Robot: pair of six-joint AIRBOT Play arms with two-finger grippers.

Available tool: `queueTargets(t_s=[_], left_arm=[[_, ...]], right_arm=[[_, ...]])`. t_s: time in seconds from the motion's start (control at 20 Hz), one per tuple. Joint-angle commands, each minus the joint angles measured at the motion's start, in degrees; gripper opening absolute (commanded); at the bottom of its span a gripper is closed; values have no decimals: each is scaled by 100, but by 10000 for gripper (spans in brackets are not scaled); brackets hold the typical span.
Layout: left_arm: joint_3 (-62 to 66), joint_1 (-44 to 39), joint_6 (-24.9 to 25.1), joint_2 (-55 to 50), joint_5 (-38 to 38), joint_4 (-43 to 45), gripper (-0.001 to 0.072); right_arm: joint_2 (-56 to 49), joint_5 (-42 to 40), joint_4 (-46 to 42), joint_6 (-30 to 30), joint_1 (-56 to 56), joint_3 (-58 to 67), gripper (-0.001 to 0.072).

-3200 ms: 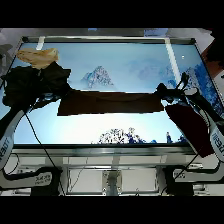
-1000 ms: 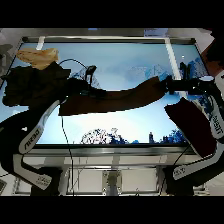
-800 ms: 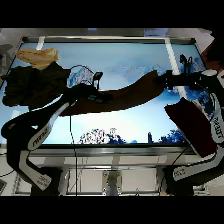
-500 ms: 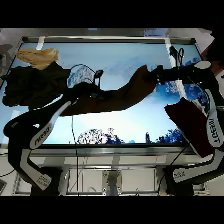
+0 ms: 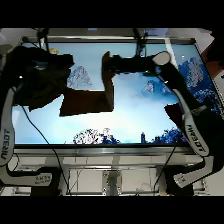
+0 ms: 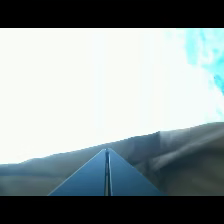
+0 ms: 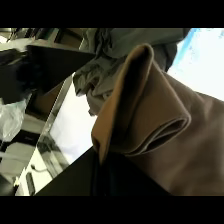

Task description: Fold the shirts.

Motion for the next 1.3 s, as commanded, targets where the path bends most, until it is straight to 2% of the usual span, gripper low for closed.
queueTargets(t_s=[0.0, 0.1, 0.15, 0.2, 0.25, 0.3, 0.45, 0.55, 0.65, 0.7, 0.8, 0.85, 0.9, 1.1, 1.25], left_arm=[[59, 409, 280, 295, 804, 111, 12], [59, 404, 282, 293, 970, 173, 12], [59, 404, 284, 293, 977, 216, 12], [59, 407, 282, 293, 981, 264, 12], [59, 407, 280, 293, 1001, 323, 12], [59, 404, 282, 293, 1064, 380, 12], [59, 404, 282, 293, 1217, 542, 12], [59, 407, 284, 293, 1222, 621, 12], [59, 404, 282, 293, 1204, 645, 12], [59, 404, 278, 293, 1150, 645, 12], [59, 407, 275, 293, 981, 640, 12], [59, 404, 275, 293, 922, 638, 12], [59, 404, 275, 293, 916, 636, 12], [59, 407, 282, 293, 949, 638, 12], [59, 404, 354, 293, 953, 634, 12]], right_arm=[[-603, -1858, 48, 299, 1139, 50, 28], [-1051, -2520, 487, 319, 1606, 50, 29], [-1182, -2697, 649, 262, 1766, 50, 51], [-1237, -2785, 614, 85, 1849, 50, 252], [-1237, -2798, 525, -11, 1849, 50, 543], [-1198, -2719, 442, -11, 1751, 50, 576], [-1040, -1808, -643, 120, 1023, 50, 565], [-1010, -619, -1681, 968, 315, 50, 565], [-1029, 514, -2811, 2177, -334, 37, 566], [-1043, 831, -3040, 2533, -531, -28, 566], [-1121, 1108, -2809, 2479, -761, -269, 574], [-1220, 1152, -2518, 2312, -791, -382, 631], [-1355, 1147, -2243, 2177, -787, -442, 657], [-1899, 938, -1561, 1956, -568, -450, 664], [-2212, 608, -284, 1266, -367, -450, 664]])
